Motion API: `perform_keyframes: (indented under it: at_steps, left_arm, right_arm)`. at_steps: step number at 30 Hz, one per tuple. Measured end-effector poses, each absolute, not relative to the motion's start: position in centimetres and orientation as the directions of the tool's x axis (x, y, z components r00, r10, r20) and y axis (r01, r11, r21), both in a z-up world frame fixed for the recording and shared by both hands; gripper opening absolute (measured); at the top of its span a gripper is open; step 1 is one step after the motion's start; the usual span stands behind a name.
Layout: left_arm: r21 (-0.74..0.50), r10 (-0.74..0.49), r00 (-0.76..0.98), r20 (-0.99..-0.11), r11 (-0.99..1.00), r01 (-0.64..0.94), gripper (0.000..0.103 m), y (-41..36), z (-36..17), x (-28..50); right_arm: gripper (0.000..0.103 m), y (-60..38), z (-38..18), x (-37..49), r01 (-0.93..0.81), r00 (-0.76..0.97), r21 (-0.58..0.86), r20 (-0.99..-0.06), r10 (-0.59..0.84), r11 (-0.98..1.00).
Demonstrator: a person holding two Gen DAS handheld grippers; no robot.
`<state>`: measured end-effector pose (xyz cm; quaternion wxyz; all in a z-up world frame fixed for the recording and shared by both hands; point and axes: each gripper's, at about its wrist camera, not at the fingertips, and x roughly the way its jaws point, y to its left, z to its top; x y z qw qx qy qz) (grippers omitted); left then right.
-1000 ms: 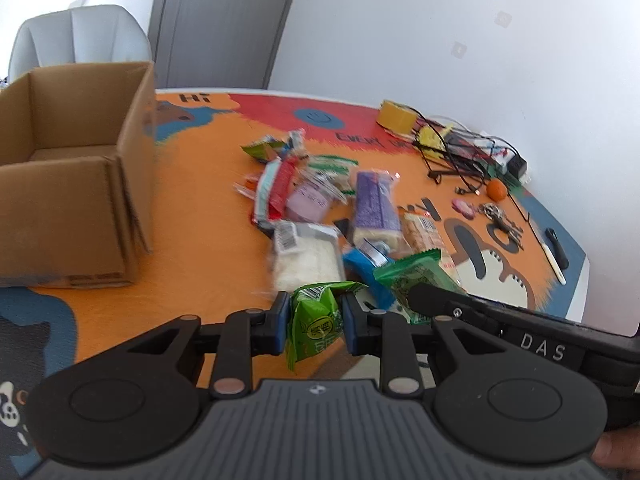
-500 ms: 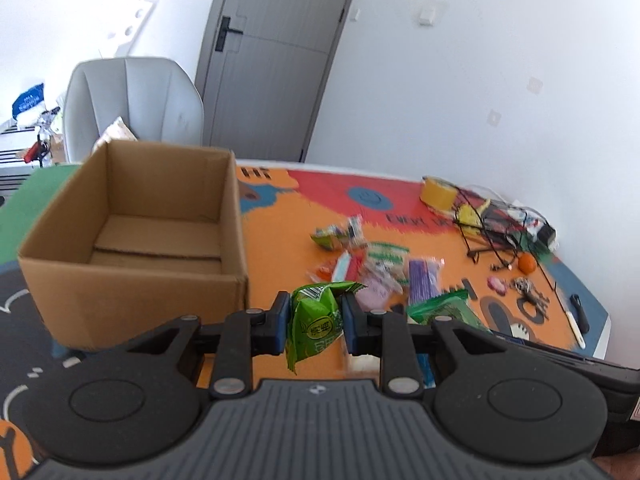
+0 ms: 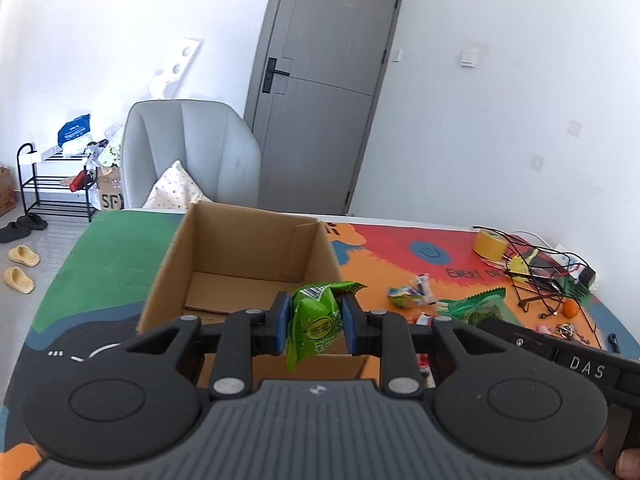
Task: Organize snacks
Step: 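Carry both green packets over the cardboard box and open both tools to drop them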
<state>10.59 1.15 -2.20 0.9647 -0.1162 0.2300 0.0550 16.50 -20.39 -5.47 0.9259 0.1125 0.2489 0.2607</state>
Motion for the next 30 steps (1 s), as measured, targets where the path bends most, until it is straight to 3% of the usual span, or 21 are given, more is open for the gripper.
perform_keyframes:
  at_steps: [24, 26, 30]
  left_arm:
    - [-0.293, 0.146, 0.858, -0.493, 0.9, -0.322, 0.03, 9.6, -3.9, 11.9]
    - [-0.31, 0.135, 0.86, -0.492, 0.896, -0.318, 0.034, 9.9, -3.7, 11.9]
    - [-0.323, 0.17, 0.861, -0.48, 0.878, -0.353, 0.058, 10.1, -3.2, 11.0]
  right_arm:
    - [0.037, -9.2, -5.4, 19.3, -0.539, 0.653, 0.326, -0.421, 0.63, 0.776]
    - [0.037, -8.8, -5.4, 19.6, -0.536, 0.653, 0.326, -0.425, 0.627, 0.779]
    - [0.037, -8.1, -5.3, 19.9, -0.536, 0.648, 0.338, -0.423, 0.634, 0.773]
